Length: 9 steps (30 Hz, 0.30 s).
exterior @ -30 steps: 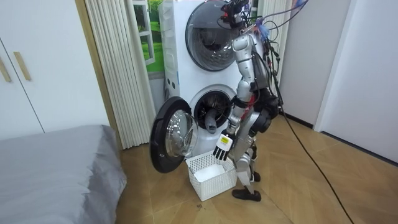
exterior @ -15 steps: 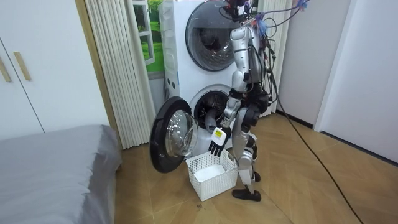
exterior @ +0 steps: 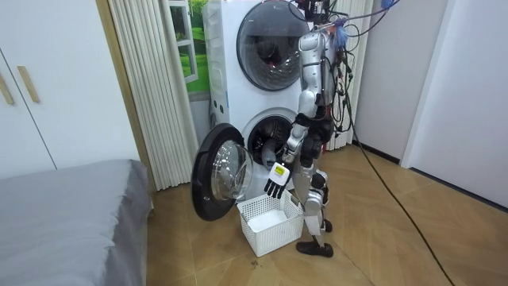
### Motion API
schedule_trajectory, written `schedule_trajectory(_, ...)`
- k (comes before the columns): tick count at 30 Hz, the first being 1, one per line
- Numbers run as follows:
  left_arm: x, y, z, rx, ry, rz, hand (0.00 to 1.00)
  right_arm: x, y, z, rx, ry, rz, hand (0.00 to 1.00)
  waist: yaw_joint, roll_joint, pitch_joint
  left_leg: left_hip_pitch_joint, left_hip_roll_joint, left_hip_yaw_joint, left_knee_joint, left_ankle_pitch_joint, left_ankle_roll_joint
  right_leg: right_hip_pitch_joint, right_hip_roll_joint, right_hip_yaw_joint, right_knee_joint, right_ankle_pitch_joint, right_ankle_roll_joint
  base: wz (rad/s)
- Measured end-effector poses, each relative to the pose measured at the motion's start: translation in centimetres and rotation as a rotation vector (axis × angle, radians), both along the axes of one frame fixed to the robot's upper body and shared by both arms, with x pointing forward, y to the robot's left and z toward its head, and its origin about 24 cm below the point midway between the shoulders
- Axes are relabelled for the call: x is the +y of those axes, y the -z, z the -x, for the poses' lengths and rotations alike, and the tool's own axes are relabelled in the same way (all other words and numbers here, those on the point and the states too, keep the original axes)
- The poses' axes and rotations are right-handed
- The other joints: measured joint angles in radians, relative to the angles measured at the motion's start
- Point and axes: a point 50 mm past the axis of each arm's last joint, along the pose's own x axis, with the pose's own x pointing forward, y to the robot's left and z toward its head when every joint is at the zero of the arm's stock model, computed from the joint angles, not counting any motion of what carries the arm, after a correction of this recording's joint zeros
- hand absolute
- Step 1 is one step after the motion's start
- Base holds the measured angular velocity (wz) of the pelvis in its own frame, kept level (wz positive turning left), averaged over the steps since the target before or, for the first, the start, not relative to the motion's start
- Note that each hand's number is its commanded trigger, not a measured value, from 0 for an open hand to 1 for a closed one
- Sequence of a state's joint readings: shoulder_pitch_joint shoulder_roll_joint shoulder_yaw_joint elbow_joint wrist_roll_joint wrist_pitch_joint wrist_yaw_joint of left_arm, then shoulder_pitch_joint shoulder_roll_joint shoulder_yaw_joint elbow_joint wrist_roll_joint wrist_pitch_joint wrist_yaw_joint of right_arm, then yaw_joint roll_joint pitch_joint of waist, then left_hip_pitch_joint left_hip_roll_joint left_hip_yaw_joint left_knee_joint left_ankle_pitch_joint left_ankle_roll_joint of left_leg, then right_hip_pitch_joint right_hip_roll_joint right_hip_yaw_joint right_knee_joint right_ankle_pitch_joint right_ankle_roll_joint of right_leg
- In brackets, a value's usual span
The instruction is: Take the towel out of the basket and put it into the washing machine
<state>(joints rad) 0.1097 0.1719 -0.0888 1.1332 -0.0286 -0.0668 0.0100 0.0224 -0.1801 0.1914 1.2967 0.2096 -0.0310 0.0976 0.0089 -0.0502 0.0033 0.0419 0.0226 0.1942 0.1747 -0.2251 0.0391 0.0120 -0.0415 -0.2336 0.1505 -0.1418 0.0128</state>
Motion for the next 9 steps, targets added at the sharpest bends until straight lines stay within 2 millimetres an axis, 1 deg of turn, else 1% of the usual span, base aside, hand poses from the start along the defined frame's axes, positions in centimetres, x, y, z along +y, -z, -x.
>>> schedule_trajectory(3,0.05,0.11,0.33,0.021,-0.031,0.004,0.0,0.14,0.04,0.07,0.013,-0.007,-0.021,0.0,0.001,0.002,0.0028,0.02,0.001,-0.001,-0.009,-0.002,-0.003,0.014,0.005,0.01,0.002,0.002,0.002,-0.05)
schedule_trajectory(9,0.08,0.24,0.69,0.051,-0.08,0.043,0.0,0.17,0.11,0.39,0.04,0.023,-0.051,0.0,0.0,0.007,0.0018,0.044,0.001,-0.004,-0.009,-0.006,-0.007,0.047,0.009,0.011,0.002,0.002,0.002,0.0)
